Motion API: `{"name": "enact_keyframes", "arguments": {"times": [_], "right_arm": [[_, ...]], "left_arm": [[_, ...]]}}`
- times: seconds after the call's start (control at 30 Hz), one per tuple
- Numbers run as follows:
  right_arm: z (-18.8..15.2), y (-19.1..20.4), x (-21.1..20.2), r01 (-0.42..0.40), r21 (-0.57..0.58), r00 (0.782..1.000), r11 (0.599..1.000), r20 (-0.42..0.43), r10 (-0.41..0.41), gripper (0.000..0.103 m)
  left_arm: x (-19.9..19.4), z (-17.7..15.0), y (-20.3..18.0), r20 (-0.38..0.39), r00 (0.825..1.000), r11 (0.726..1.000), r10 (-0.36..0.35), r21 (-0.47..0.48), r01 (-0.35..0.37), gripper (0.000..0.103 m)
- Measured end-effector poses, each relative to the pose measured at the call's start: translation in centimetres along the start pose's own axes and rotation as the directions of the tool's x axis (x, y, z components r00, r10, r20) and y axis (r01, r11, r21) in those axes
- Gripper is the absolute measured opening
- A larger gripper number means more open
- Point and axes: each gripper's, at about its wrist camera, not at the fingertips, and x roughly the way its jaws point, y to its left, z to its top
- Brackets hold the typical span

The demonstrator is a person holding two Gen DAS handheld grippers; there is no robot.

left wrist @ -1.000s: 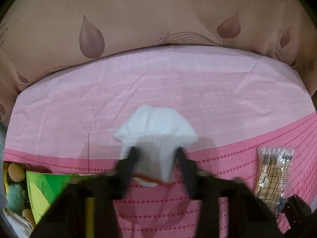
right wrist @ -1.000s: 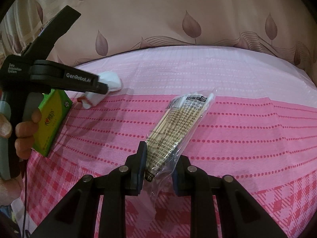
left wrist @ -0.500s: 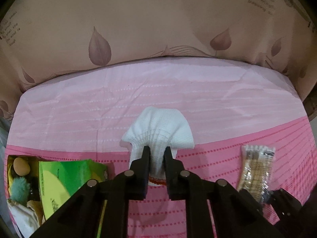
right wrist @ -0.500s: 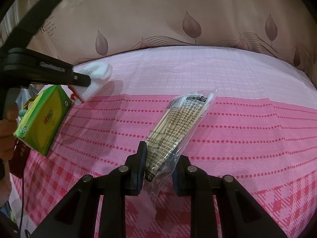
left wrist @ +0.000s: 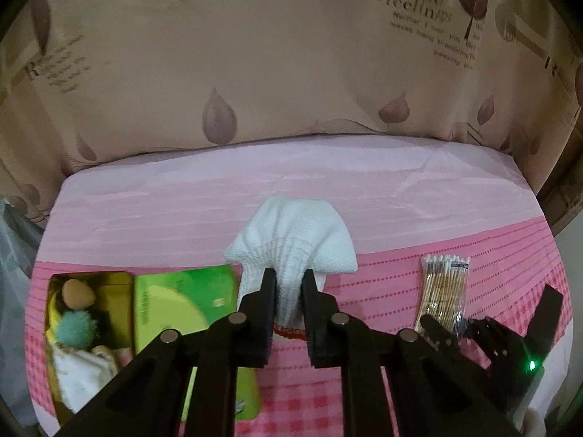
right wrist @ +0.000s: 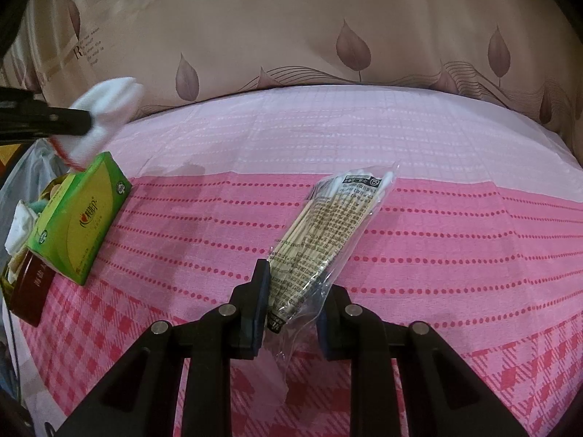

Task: Organize soft objects
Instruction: 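Carry the white glove into the gold tin and open the left tool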

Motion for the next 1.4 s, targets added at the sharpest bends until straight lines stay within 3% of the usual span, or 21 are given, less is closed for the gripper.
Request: {"name": "enact_keyframes", "arguments": {"times": [0.37,0.6,0.97,1.4], "right_arm": [[0.0,0.1,0.0,0.004,-0.005,1.0,1.0,0.001,-0.004,0.021],[0.0,0.1,-0.1,0.007,-0.008,1.0,1.0,0.001,-0.007,0.021],[-0.1,0.1,0.0,0.006,-0.008,1.0,1.0,0.001,-0.006,0.021],[-0.1,0.1,0.0,0.006,-0.008,1.0,1.0,0.001,-0.006,0.021]], "left_arm": [[-5.2,-2.0,6.8,0.044,0.993,0.993,0.109,-0.05,-0.106,0.013],[-6.2,-3.4,11.5,0.035,0.983,0.978,0.181,-0.108,-0.176,0.013],[-4.0,-5.2,15.3,-0.02,0.977,0.961,0.214,-0.172,-0.215,0.014],[-0.2,-5.1,16.5,-0.05,0.977,0.961,0.207,-0.178,-0.213,0.014]]}}
